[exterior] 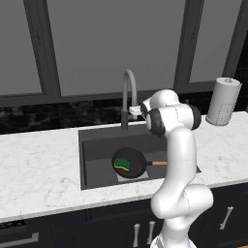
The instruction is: Pick the pan and sponge and place them into the sink. Then turn on the water.
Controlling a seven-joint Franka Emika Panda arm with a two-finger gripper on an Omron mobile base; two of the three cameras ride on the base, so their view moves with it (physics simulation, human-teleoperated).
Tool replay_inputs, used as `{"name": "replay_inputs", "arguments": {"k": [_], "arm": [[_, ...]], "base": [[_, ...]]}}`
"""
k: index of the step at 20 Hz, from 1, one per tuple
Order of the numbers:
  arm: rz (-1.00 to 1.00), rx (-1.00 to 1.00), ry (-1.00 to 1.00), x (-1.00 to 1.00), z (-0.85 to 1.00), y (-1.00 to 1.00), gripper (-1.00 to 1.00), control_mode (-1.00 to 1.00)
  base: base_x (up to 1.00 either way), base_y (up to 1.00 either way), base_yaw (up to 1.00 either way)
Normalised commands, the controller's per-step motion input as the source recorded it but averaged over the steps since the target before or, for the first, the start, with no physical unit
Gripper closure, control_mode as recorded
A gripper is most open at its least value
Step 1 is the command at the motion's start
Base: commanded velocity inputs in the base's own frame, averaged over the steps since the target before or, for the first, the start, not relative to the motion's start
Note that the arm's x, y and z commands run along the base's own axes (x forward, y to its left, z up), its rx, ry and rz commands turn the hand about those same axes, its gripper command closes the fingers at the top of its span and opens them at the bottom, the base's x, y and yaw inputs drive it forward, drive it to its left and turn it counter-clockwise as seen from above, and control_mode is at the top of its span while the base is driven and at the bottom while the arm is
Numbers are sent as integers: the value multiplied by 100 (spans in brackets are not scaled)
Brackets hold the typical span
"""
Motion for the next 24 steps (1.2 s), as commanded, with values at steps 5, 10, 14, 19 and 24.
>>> {"name": "replay_inputs", "arguments": {"k": [5, 10, 14, 19, 24], "arm": [[-19, -1, 4, 0, -62, -88, 100, -100], [3, 1, 7, -12, -81, -100, 100, -100], [15, 7, 5, -28, -89, -100, 100, -100], [22, 22, 2, -67, -43, -100, 100, -100], [33, 45, -1, -100, 12, -91, 100, -100]], "base": [[0, 0, 0], [0, 0, 0], [0, 0, 0], [0, 0, 0], [0, 0, 0]]}}
